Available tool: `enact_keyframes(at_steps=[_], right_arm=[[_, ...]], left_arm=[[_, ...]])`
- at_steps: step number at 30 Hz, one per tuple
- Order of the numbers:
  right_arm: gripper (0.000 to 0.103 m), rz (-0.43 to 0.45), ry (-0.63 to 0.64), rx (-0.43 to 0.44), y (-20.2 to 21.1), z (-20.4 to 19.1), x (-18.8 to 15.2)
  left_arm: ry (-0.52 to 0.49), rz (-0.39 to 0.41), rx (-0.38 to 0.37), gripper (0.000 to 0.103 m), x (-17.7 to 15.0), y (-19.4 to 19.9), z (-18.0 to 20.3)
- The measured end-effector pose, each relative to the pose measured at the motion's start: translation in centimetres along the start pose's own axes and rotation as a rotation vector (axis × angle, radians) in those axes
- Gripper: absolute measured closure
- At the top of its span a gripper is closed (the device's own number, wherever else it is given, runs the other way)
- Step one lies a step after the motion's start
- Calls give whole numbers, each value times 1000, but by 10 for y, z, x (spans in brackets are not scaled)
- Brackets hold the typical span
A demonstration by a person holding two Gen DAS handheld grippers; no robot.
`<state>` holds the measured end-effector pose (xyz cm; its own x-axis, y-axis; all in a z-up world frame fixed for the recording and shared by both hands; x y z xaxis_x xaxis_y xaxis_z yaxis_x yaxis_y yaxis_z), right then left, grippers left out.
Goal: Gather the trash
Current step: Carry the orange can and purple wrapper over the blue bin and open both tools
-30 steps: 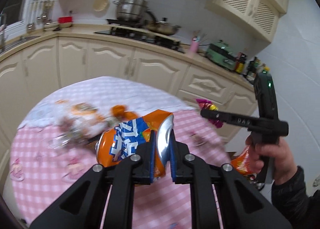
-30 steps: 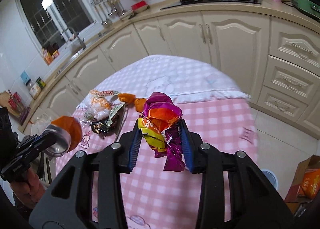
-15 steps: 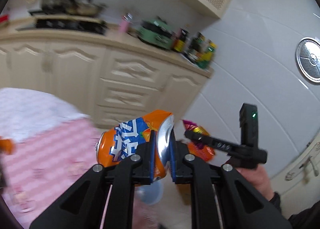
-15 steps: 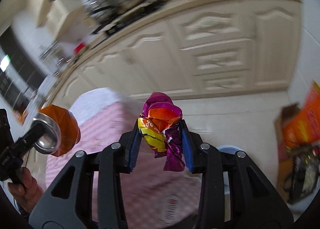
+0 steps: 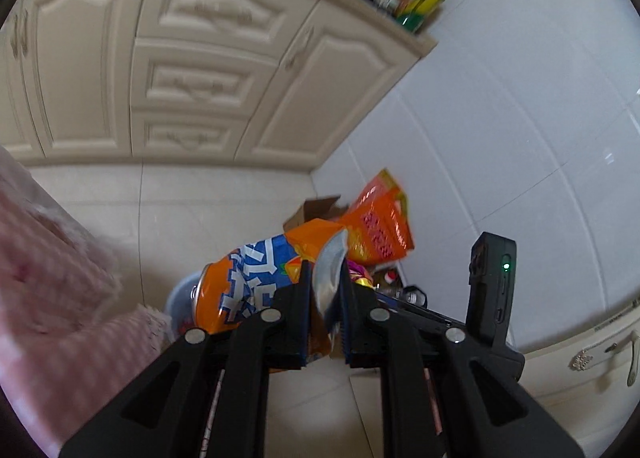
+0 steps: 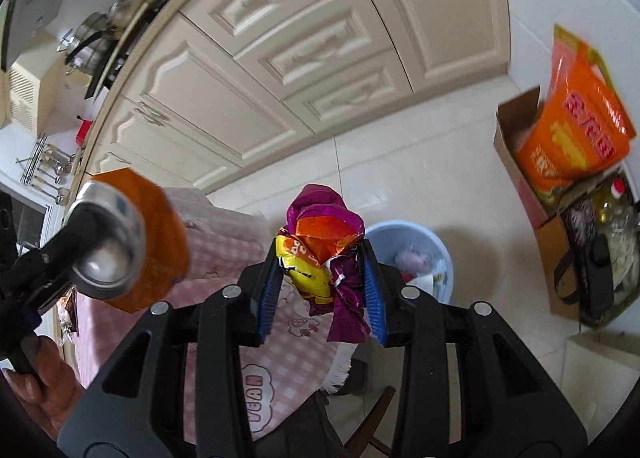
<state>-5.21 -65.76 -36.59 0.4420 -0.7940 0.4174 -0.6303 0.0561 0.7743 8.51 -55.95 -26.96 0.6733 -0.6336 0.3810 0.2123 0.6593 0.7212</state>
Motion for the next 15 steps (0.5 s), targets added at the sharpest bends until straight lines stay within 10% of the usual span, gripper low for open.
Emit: enact_keyframes(at_steps=[6,8,12,15], right_arm=[[64,-66,-29,18,-37,10,-6],[48,-84,-40,1,-47,14,-10],[19,-95,-77,-10,-54,24,-16],[11,-90,-90,-29,-53,29,-18]], left_arm=[[28,-105,38,91,2,-53,-15],[22,-132,62,89,3,-64,-20],[-13,-126,130,25,6,-71,-25],[-45,-125,183,21,7,-68,-26]])
Point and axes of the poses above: each gripper's, at about its wrist camera, not at the fingertips, and y roughly against the way its jaws point, z to its right, x to its top, the point moved 4 cm from there along -y, roughly the way its jaws point, and after that the axes turned 8 degrees about y, right-handed, at the moved point
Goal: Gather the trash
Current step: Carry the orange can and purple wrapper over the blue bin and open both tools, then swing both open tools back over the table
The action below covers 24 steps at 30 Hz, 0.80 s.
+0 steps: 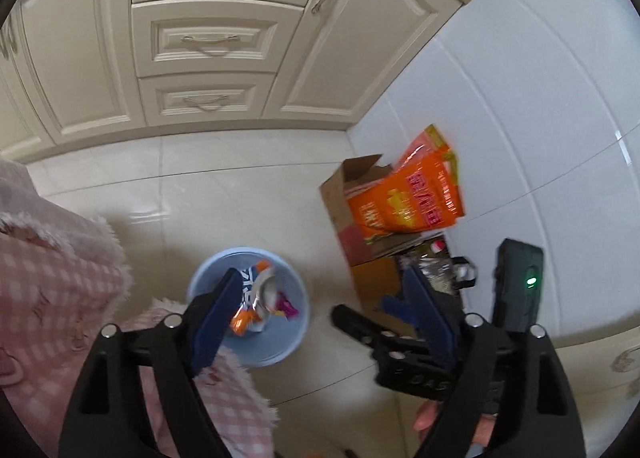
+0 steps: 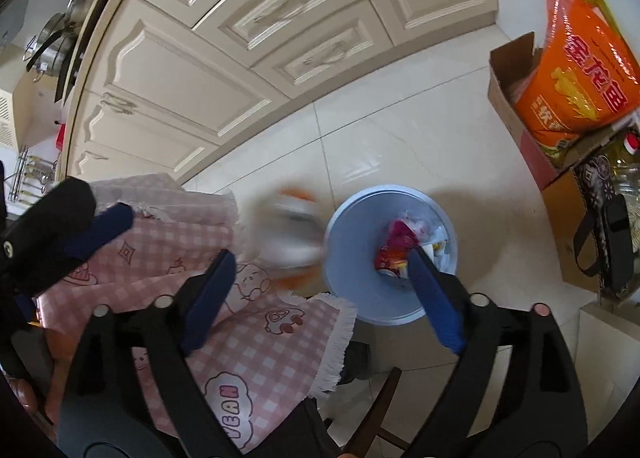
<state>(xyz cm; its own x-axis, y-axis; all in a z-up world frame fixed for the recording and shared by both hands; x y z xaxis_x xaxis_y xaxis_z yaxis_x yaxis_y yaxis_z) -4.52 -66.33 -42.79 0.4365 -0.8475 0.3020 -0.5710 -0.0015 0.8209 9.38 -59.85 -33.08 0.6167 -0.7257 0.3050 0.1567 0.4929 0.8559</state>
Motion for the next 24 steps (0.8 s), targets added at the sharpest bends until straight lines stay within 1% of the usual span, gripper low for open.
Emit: enact_keyframes(at_steps=[2,5,7,9,16,20,24], right_arm=[[10,6,-8,-13,3,3,0],[6,26,-20,-30,10,6,2],[6,42,-22,-37,17,5,4],[6,55,-21,-41,23,4,5],[6,95,4,-52,46,-13,10],[6,133,33,-54,64,-32,14],[6,180,75,-45,86,-58,20]], left_arm=[[-5,-8,24,21,-1,1,-2],[-5,-3,78,18,-2,6,-6],[-5,27,94,14,-3,16,-9],[-9,56,129,10,-3,25,-11],[-33,144,161,10,-4,68,-13],[-58,210,177,10,-6,98,-8],[-71,282,171,10,-10,136,-8]])
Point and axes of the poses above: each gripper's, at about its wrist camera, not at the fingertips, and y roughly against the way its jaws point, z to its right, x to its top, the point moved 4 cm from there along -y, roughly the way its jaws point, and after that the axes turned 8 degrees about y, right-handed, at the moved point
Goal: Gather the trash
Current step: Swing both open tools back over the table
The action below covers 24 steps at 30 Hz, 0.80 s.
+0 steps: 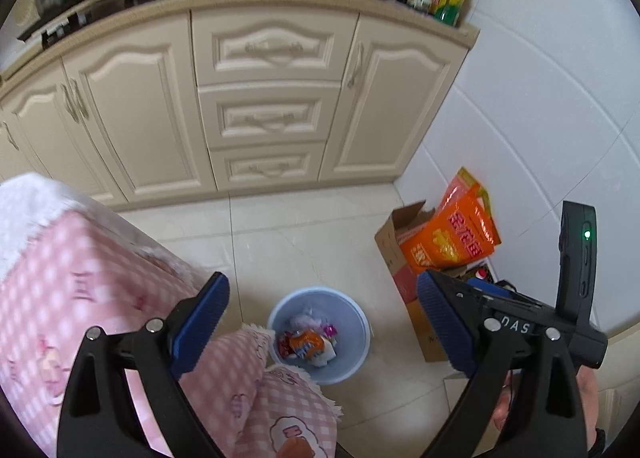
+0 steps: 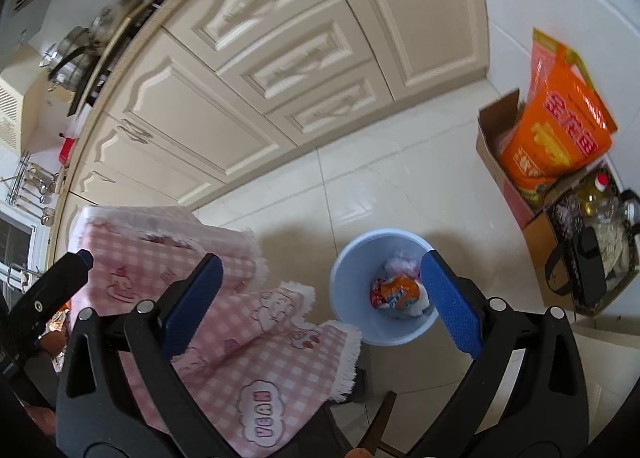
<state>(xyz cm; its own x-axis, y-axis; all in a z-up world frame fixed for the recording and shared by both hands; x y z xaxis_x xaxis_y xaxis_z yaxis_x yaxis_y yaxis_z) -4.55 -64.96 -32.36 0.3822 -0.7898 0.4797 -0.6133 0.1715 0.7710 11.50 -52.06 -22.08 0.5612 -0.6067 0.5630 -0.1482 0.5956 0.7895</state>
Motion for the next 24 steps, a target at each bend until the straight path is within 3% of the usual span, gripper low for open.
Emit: enact_keyframes(at_steps=[12,24], right_arm=[[6,130,188,106,58,-116,26],[6,153,400,258,73,-239,18]], left_arm=[[56,204,51,10,3,121,-56],[146,361,218,10,-14,217,-136]])
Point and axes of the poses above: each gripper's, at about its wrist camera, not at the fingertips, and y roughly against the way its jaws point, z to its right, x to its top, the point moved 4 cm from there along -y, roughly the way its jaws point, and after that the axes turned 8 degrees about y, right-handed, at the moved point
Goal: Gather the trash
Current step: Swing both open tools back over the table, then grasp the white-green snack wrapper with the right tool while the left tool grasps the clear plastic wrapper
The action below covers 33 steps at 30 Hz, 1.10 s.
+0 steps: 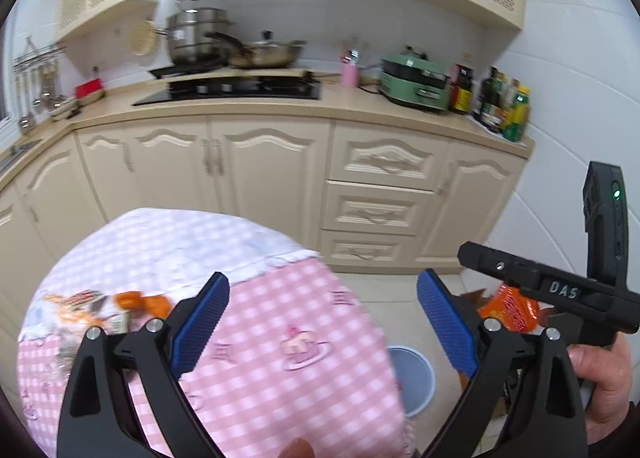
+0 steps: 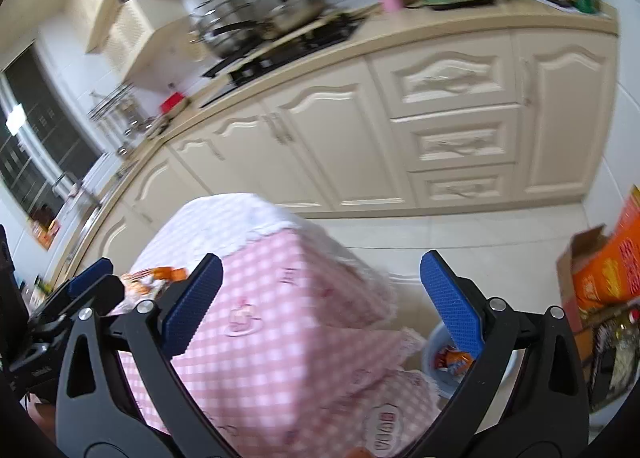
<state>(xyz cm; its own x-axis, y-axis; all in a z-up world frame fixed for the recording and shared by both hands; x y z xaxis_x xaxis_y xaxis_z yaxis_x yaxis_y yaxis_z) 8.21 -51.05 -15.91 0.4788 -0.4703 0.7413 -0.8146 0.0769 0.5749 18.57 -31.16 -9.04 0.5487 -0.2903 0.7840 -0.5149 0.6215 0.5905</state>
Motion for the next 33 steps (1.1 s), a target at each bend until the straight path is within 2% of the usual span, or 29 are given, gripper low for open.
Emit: enact_keyframes(at_steps=[8,11,18,24,33], right_arm=[[6,-17,121,87,-18,-71,11],[6,-24,176,105,-23,-97,11],[6,-60,287,144,-50,-155,8],[6,-154,390,180,-89,-207,-11],[6,-302,543,184,-156,-267,-56]], left_arm=[[58,84,108,10,1,42,-58],[65,114,172,10,-4,58,-87],[166,124,262,10,-29,86,-164],[236,104,326,10,-55,96,-219],[297,88,370,10,-85,99,-268]])
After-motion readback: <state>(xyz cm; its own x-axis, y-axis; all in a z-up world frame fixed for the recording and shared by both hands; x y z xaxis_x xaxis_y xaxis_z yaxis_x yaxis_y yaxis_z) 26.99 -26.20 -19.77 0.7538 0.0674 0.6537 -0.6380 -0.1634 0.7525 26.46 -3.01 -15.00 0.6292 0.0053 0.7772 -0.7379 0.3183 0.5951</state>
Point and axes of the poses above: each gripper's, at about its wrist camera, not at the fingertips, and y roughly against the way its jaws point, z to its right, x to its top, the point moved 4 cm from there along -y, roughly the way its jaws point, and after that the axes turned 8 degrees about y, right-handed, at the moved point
